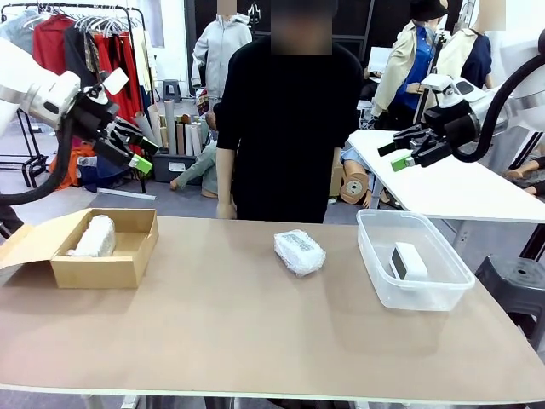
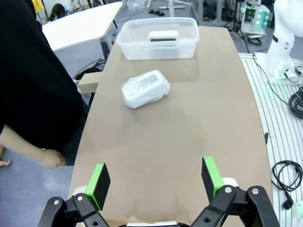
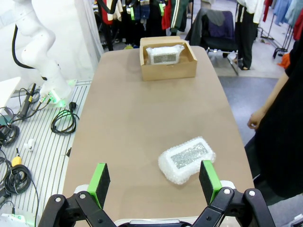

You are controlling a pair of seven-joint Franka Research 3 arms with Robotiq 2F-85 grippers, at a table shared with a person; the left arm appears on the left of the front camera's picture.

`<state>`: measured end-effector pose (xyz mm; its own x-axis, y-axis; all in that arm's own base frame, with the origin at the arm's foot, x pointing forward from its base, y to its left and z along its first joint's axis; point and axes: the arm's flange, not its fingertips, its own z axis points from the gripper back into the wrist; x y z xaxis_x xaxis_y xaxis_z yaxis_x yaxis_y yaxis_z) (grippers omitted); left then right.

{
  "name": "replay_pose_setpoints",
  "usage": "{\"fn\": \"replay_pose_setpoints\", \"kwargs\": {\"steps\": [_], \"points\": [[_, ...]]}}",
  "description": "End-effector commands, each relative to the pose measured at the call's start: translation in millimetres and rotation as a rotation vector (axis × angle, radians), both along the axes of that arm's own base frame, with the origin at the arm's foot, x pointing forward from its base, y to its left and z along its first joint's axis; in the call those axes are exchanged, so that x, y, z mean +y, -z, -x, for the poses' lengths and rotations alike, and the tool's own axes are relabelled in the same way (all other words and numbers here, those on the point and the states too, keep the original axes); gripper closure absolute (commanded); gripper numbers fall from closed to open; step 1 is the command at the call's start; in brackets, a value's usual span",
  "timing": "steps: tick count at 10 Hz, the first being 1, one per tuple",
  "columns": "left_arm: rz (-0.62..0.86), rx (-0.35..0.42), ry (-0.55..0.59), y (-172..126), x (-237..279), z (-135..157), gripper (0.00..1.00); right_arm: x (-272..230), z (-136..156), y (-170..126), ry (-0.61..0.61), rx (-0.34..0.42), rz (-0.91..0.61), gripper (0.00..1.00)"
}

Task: Separate and place wrapped and unwrapped clocks.
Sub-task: Pick up the Digital clock indicated by the person.

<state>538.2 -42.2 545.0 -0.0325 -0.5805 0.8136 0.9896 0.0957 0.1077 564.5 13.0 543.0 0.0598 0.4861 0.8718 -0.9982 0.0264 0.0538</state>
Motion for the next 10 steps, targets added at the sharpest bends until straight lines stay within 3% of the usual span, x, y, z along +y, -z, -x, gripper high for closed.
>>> {"fn": "replay_pose_setpoints", "kwargs": {"steps": [1, 10], "points": [[0.001, 0.000, 0.002, -0.3, 0.5, 0.4, 0.00, 0.0, 0.2, -1.2, 0.001, -0.004, 0.003, 0.00], [0.001, 0.000, 0.002, -0.3, 0.5, 0.4, 0.00, 0.0, 0.2, -1.2, 0.001, -0.004, 0.003, 0.00]]}}
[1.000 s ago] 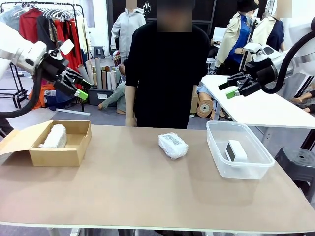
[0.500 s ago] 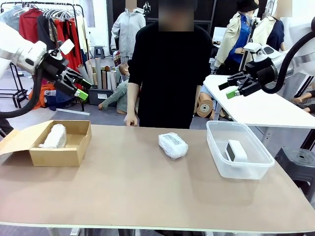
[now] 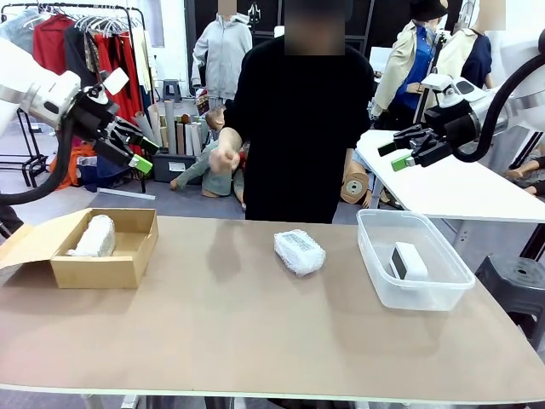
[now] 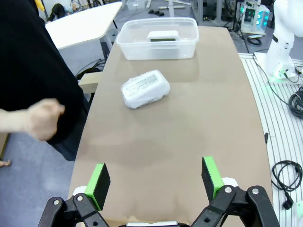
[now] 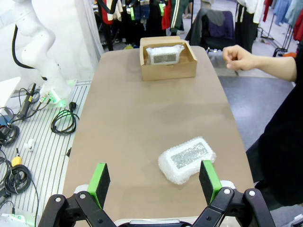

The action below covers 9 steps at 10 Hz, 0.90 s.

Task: Separate and place wrapped and unwrapped clocks.
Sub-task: Pick up the Digital clock indicated by the person.

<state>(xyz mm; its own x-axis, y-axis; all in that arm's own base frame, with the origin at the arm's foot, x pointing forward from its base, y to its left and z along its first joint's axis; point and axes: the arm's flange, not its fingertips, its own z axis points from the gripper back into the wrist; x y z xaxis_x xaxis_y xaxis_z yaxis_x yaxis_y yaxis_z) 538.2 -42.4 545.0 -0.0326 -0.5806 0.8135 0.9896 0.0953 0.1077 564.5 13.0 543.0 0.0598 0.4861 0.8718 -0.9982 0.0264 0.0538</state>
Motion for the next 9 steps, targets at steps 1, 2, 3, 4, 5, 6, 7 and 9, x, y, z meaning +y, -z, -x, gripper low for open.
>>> {"fn": "replay_pose_setpoints", "kwargs": {"steps": [1, 2, 3, 4, 5, 6, 7, 9], "points": [[0.001, 0.000, 0.001, -0.4, 0.7, 0.4, 0.00, 0.0, 0.2, -1.2, 0.001, -0.004, 0.003, 0.00], [0.001, 0.000, 0.001, -0.4, 0.7, 0.4, 0.00, 0.0, 0.2, -1.2, 0.001, -0.004, 0.003, 0.00], [0.001, 0.000, 0.001, -0.4, 0.7, 0.4, 0.00, 0.0, 0.2, -1.2, 0.001, -0.004, 0.003, 0.00], [0.001, 0.000, 0.001, -0.4, 0.7, 0.4, 0.00, 0.0, 0.2, -1.2, 0.001, -0.004, 0.003, 0.00], [0.001, 0.000, 0.001, -0.4, 0.7, 0.4, 0.00, 0.0, 0.2, -1.2, 0.001, -0.004, 0.003, 0.00], [0.001, 0.000, 0.001, -0.4, 0.7, 0.4, 0.00, 0.0, 0.2, -1.2, 0.001, -0.004, 0.003, 0.00], [0.001, 0.000, 0.001, -0.4, 0.7, 0.4, 0.00, 0.0, 0.2, -1.2, 0.001, -0.004, 0.003, 0.00], [0.001, 0.000, 0.001, -0.4, 0.7, 0.4, 0.00, 0.0, 0.2, -1.2, 0.001, -0.004, 0.003, 0.00]]}}
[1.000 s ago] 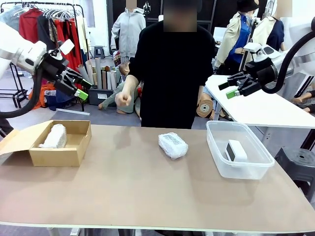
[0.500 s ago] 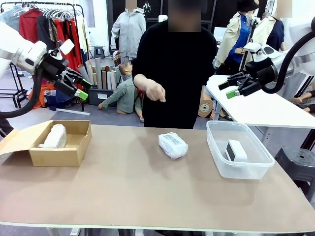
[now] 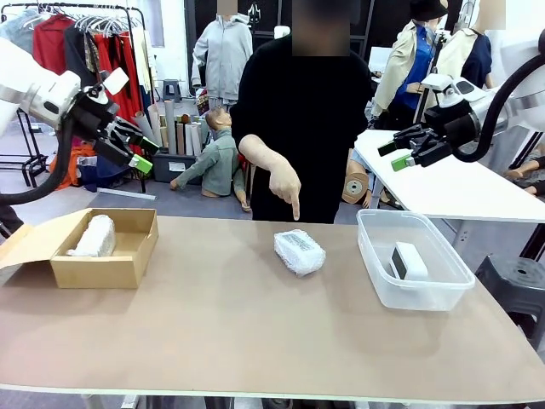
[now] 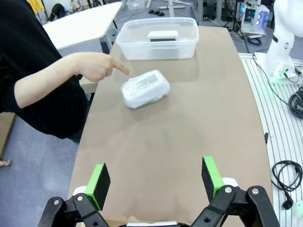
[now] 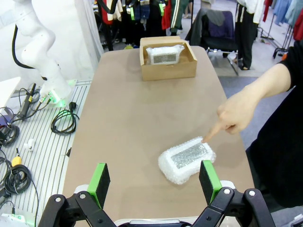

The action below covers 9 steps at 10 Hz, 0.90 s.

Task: Separate and place wrapped and unwrapped clocks.
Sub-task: Pick up the Digital clock indicated by the person.

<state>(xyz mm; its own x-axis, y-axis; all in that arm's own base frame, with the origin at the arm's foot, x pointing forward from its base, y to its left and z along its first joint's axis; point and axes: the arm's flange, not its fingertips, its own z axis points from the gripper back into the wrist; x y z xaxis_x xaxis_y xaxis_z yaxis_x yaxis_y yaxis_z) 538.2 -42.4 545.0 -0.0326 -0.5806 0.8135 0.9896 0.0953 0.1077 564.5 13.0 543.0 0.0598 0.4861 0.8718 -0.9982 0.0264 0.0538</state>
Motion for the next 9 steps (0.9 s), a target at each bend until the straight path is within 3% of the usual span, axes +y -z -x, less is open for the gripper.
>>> {"fn": "replay_pose_setpoints", "kwargs": {"steps": [1, 9], "points": [[0.001, 0.000, 0.001, -0.4, 0.7, 0.4, 0.00, 0.0, 0.2, -1.2, 0.001, -0.004, 0.003, 0.00], [0.001, 0.000, 0.001, -0.4, 0.7, 0.4, 0.00, 0.0, 0.2, -1.2, 0.001, -0.004, 0.003, 0.00]]}}
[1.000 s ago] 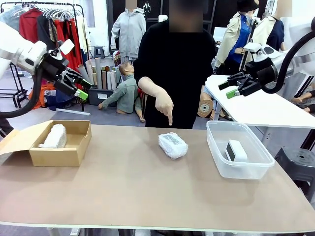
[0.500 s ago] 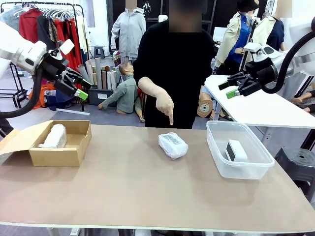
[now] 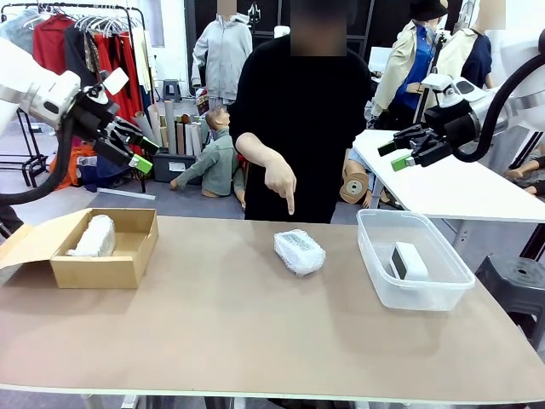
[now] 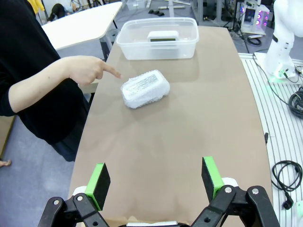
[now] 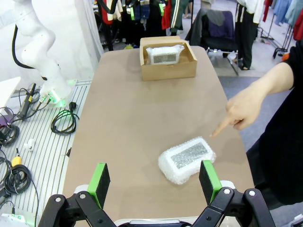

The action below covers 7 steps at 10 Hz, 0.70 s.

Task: Separate and place wrapped and unwrapped clocks.
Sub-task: Pick up the Digital clock indicated by the person.

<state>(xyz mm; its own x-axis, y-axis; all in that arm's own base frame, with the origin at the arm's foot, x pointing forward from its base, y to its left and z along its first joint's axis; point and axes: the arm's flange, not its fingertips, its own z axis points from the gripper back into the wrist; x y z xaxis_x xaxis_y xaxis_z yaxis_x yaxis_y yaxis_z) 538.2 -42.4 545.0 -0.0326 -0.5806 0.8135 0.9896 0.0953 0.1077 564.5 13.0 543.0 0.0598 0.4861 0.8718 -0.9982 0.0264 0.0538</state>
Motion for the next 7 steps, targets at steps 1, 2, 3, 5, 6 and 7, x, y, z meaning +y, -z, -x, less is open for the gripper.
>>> {"fn": "replay_pose_setpoints", "kwargs": {"steps": [1, 2, 3, 5, 6, 7], "points": [[0.001, 0.000, 0.001, -0.4, 0.7, 0.4, 0.00, 0.0, 0.2, -1.2, 0.001, -0.004, 0.003, 0.00], [0.001, 0.000, 0.001, -0.4, 0.7, 0.4, 0.00, 0.0, 0.2, -1.2, 0.001, -0.004, 0.003, 0.00], [0.001, 0.000, 0.001, -0.4, 0.7, 0.4, 0.00, 0.0, 0.2, -1.2, 0.001, -0.004, 0.003, 0.00], [0.001, 0.000, 0.001, -0.4, 0.7, 0.4, 0.00, 0.0, 0.2, -1.2, 0.001, -0.004, 0.003, 0.00], [0.001, 0.000, 0.001, -0.4, 0.7, 0.4, 0.00, 0.0, 0.2, -1.2, 0.001, -0.004, 0.003, 0.00], [0.001, 0.000, 0.001, -0.4, 0.7, 0.4, 0.00, 0.0, 0.2, -1.2, 0.001, -0.004, 0.003, 0.00]]}}
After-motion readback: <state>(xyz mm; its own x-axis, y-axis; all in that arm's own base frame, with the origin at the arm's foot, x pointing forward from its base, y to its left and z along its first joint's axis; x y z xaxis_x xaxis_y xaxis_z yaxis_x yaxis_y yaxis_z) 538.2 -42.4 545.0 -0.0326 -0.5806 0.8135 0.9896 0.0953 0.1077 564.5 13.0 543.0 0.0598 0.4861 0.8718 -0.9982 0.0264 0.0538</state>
